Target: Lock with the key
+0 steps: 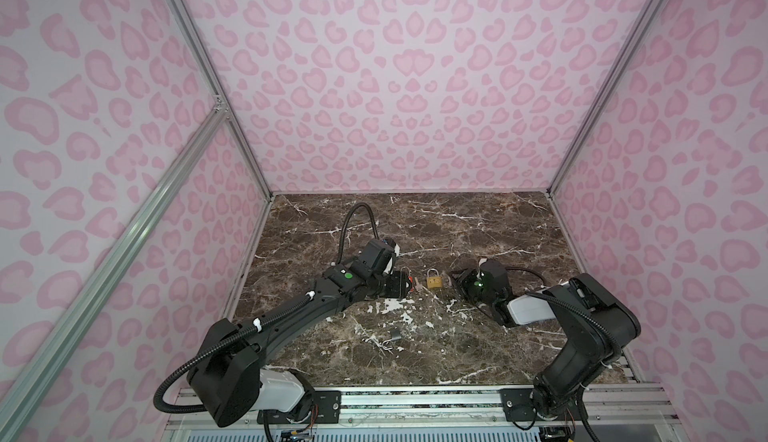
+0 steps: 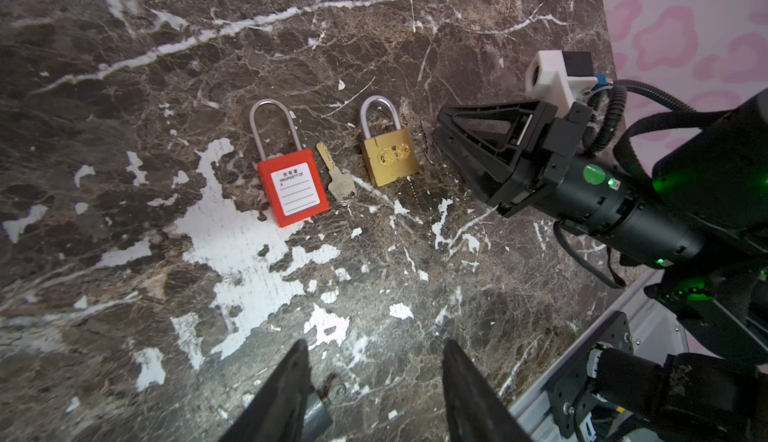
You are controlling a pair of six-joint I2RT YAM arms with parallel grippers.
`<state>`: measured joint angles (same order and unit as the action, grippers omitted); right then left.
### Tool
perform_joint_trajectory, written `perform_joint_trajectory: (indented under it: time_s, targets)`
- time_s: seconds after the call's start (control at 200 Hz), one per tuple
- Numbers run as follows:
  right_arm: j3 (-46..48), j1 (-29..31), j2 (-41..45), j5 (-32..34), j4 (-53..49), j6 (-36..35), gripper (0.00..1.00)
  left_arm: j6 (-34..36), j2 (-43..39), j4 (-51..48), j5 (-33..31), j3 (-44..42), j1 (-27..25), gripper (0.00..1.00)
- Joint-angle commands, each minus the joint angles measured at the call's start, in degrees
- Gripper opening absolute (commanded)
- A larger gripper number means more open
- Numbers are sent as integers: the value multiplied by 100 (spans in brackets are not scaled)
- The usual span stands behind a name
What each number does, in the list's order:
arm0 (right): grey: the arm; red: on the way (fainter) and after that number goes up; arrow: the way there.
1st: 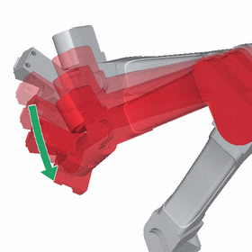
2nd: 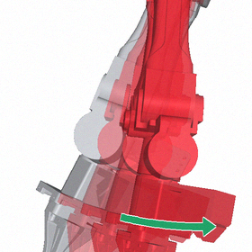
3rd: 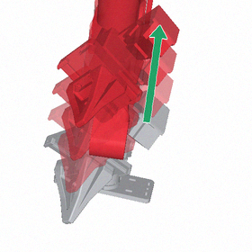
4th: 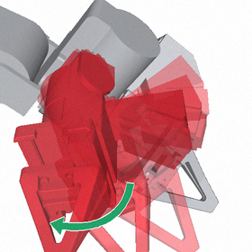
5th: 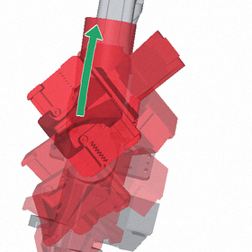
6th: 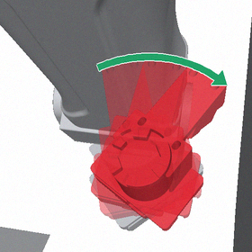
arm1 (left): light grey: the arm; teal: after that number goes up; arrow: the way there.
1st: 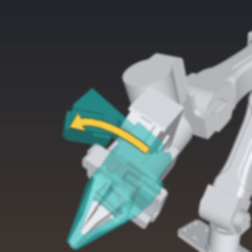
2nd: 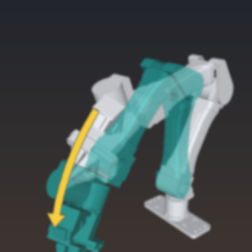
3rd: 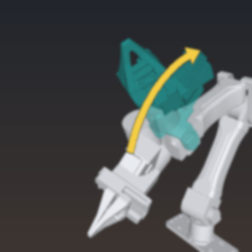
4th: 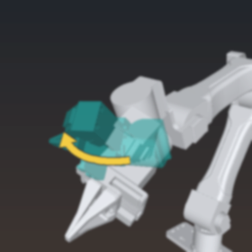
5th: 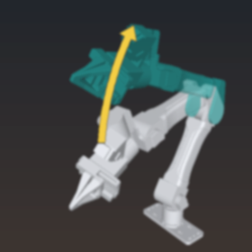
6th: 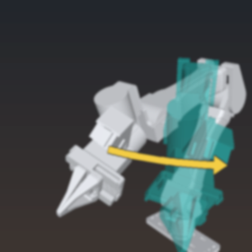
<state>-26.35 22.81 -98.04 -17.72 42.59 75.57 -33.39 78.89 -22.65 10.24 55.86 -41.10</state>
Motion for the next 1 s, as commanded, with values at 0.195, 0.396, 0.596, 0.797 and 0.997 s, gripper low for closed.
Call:
perform_joint_trajectory:
  time_s: [0.195, 0.396, 0.596, 0.797, 0.997]
  targets:
    - [-107, -53, 628, 9, -671, -559, 35, -102, 43, -229, -36, -76, 2, 54]
    - [-494, -36, 1784, 2, -2515, -1899, 35, -124, -105, -438, -83, -528, 8, 54]
    - [-1551, 196, 2488, -40, -5174, -4593, 35, -594, -537, -514, 98, -1132, 61, 56]
    - [-1761, 472, 2939, 402, -6011, -6162, 36, -828, -813, -575, 83, -1540, 118, 56]
    - [-1830, 1004, 3133, 800, -6504, -7272, 37, -1219, -797, -1249, -497, -1596, 15, 56]
